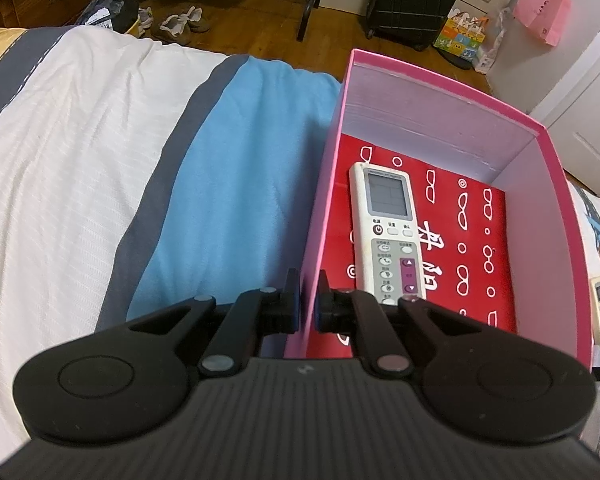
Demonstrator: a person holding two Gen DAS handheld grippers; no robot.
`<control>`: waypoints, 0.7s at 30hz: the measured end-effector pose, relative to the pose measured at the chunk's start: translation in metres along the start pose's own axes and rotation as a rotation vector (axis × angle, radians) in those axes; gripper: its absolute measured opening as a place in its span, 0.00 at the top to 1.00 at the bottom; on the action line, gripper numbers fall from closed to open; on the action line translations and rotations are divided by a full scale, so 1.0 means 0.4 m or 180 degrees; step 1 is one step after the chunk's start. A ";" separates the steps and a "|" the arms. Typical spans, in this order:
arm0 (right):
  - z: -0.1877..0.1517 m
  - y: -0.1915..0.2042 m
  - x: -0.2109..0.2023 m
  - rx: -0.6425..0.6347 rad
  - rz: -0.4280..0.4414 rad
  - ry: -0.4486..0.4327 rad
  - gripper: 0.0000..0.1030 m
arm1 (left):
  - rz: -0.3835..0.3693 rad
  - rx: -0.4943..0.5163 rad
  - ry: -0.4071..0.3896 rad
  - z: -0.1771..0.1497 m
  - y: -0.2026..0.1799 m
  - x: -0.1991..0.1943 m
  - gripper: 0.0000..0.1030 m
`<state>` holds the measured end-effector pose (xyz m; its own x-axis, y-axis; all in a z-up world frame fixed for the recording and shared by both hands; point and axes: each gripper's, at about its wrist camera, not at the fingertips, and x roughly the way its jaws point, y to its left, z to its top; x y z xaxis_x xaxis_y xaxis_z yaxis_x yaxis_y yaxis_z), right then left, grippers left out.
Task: Organize rigid objects
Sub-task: 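Grasp the white plug charger with the right gripper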
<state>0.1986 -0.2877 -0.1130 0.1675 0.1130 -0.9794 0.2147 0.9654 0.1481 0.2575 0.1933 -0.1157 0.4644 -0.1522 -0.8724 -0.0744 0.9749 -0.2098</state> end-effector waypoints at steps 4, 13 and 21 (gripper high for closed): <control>-0.021 0.052 0.009 -0.0513 -0.0254 -0.0052 0.39 | 0.0002 -0.0001 0.0002 0.000 0.002 0.000 0.94; -0.022 0.046 0.038 -0.0481 -0.0366 0.0039 0.39 | 0.0000 -0.0005 0.0013 -0.001 0.003 0.003 0.94; -0.058 0.054 0.003 -0.0452 -0.0409 -0.0237 0.42 | 0.0011 0.0002 0.0012 -0.001 0.002 0.006 0.94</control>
<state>0.1813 -0.2613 -0.1141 0.2192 -0.0257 -0.9753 0.1019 0.9948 -0.0033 0.2580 0.1935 -0.1181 0.4608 -0.1495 -0.8748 -0.0755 0.9755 -0.2065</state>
